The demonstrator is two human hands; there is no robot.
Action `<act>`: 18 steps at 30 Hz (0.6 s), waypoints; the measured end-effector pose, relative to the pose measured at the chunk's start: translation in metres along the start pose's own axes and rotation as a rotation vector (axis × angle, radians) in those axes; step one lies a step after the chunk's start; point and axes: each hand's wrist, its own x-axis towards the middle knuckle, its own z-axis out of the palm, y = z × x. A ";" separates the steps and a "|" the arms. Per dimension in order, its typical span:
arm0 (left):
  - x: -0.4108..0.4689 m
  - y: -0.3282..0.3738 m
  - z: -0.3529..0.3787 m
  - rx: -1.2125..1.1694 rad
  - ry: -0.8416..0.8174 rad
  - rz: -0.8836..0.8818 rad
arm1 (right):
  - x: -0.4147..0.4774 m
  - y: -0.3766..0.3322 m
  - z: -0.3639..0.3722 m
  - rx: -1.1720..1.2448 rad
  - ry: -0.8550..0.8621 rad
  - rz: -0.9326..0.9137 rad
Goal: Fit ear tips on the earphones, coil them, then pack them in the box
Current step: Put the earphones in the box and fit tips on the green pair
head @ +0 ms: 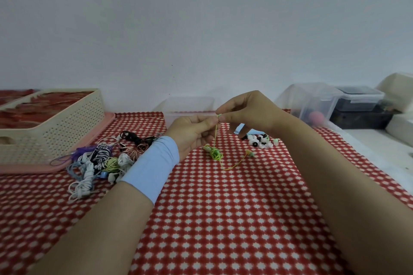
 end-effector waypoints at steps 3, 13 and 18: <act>0.000 0.000 -0.001 0.015 0.005 0.005 | 0.001 -0.001 0.000 -0.016 0.011 0.001; -0.003 0.005 -0.003 -0.005 -0.068 0.066 | -0.004 0.006 -0.010 0.317 -0.182 0.150; -0.005 0.004 -0.002 0.084 -0.094 0.106 | -0.001 0.008 -0.004 0.311 -0.165 0.198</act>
